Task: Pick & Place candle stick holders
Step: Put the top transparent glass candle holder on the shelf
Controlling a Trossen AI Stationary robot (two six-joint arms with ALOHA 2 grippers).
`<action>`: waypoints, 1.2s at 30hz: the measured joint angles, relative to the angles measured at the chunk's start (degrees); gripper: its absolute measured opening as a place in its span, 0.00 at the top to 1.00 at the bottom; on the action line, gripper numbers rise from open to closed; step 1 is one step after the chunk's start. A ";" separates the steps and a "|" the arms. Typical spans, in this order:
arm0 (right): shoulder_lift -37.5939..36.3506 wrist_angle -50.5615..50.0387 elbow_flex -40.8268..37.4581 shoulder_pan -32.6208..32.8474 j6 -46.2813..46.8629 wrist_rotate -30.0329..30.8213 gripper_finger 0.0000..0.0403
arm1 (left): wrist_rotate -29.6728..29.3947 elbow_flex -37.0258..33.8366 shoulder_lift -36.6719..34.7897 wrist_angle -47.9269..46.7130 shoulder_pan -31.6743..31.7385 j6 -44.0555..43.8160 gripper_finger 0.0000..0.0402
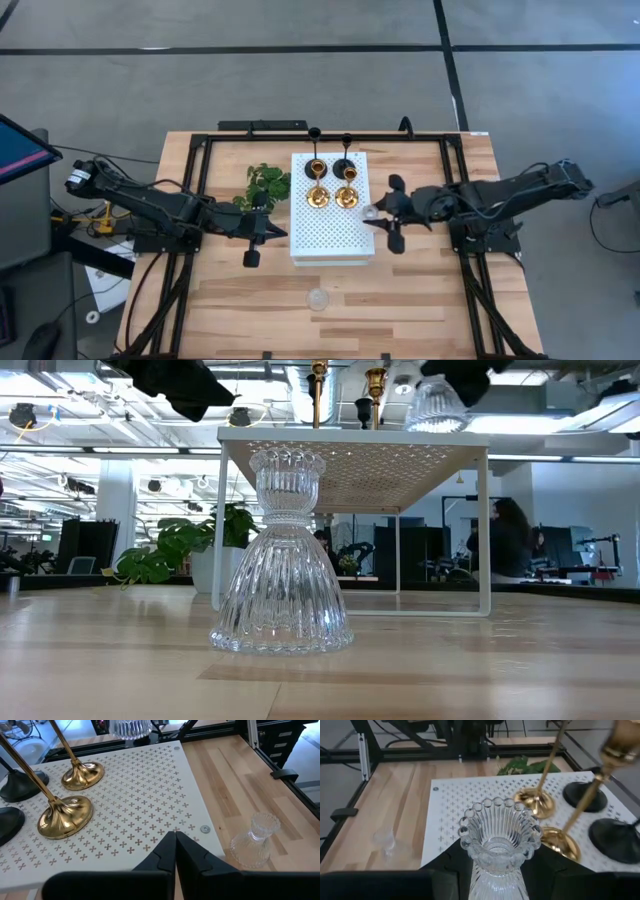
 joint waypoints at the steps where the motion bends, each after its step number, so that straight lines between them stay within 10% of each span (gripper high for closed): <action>1: 1.04 0.45 0.48 0.02 -0.15 0.00 0.69 | 0.00 0.00 0.00 0.03 -0.01 -0.02 0.98; 36: 11.44 9.48 1.85 -0.02 1.58 0.10 0.69 | 0.01 -0.11 0.00 -0.54 -0.02 -0.09 0.98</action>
